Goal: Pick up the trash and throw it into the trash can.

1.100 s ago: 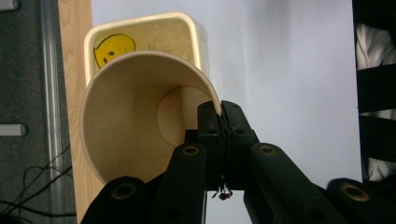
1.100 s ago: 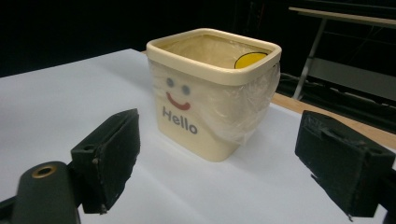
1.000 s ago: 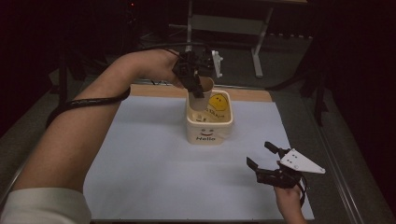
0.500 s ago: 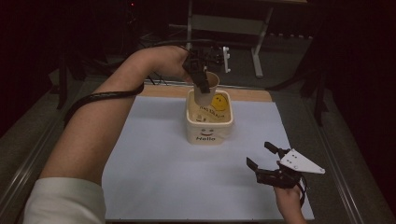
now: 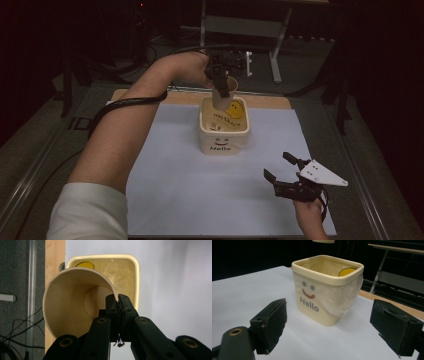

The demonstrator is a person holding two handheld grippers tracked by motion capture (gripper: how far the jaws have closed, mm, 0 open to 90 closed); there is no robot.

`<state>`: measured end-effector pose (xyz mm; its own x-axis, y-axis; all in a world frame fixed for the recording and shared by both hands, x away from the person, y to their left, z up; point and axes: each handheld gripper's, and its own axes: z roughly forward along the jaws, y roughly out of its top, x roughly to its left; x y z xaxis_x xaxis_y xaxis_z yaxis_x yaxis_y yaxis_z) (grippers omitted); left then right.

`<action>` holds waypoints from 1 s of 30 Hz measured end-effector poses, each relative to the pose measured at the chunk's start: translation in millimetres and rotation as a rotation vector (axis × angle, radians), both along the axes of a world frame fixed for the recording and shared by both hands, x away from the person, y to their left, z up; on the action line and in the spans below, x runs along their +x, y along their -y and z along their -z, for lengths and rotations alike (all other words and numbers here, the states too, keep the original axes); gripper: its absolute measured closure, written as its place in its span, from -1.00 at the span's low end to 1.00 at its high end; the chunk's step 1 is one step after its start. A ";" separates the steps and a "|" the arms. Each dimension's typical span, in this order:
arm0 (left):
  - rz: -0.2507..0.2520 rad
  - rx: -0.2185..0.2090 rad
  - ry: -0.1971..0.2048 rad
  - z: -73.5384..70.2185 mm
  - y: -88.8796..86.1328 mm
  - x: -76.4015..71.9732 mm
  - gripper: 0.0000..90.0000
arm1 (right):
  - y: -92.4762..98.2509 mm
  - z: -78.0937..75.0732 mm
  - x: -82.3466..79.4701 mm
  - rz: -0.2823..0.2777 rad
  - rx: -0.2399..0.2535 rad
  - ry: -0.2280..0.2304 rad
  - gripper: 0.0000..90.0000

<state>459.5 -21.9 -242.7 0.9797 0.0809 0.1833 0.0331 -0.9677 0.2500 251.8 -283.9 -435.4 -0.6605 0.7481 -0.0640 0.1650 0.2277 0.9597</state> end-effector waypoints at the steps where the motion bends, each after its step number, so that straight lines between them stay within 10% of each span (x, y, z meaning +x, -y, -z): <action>1: -0.008 -0.004 -0.010 4.1 1.1 3.1 0.96 | 0.0 -0.4 -0.4 0.001 -0.001 0.001 -0.69; 8: -0.047 -0.021 -0.055 8.2 1.0 4.6 0.25 | 0.1 0.0 -0.1 0.000 -0.001 0.000 -0.69; 30: -0.116 -0.111 -0.046 2.4 -44.3 -23.4 -0.50 | -3.4 0.2 -0.3 -0.002 -0.001 -0.006 -0.69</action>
